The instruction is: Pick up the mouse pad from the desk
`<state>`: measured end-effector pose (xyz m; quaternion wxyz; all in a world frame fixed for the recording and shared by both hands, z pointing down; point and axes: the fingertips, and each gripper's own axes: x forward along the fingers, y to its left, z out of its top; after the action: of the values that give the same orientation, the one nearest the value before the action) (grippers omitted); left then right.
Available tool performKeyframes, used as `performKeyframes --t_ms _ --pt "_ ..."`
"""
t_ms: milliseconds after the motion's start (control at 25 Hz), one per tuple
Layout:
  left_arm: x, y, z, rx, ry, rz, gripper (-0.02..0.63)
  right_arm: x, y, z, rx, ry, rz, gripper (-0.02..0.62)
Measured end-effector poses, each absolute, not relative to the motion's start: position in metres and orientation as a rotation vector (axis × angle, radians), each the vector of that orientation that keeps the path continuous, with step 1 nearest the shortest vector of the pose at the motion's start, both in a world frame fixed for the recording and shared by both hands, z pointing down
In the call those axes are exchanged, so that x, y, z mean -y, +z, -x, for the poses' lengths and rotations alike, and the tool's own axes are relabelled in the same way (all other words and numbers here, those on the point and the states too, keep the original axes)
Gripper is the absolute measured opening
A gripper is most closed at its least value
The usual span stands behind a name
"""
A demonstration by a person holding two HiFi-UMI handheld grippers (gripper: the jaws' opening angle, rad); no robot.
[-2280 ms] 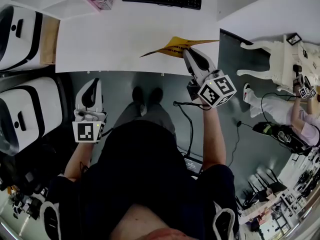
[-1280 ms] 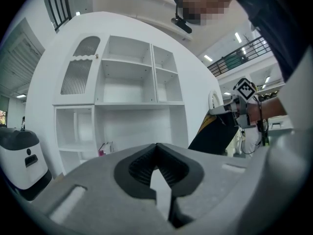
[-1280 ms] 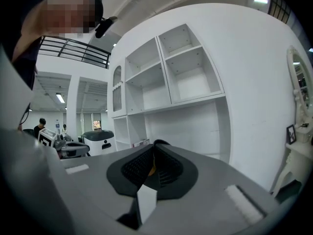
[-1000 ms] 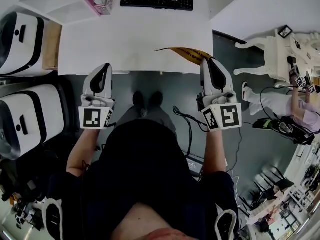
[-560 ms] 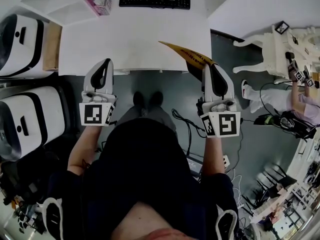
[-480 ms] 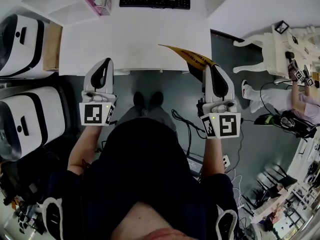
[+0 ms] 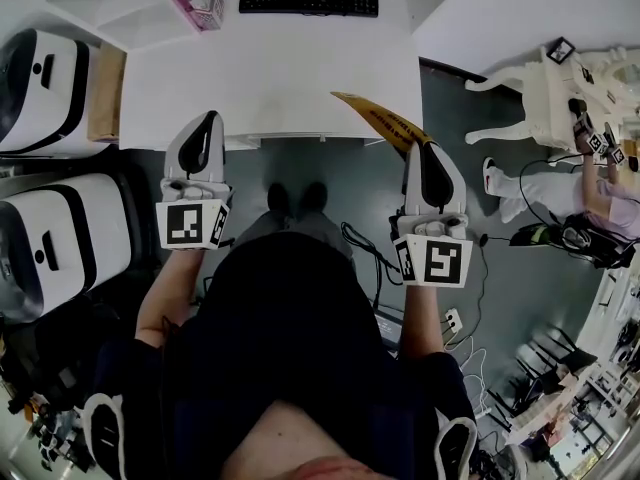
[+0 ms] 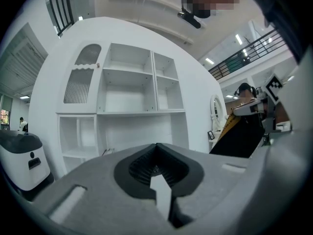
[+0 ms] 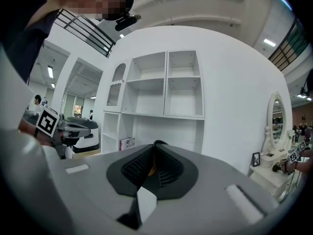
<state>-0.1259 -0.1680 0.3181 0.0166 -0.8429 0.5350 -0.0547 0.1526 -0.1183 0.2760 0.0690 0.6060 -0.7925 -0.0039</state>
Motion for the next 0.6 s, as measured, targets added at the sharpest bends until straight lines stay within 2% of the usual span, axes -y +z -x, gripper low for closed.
performKeyframes --t_ms 600 --pt "0.161 0.322 0.125 -1.656 -0.198 2.617 0.0 0.099 0.295 -0.158 2.301 0.031 -1.85 0.012"
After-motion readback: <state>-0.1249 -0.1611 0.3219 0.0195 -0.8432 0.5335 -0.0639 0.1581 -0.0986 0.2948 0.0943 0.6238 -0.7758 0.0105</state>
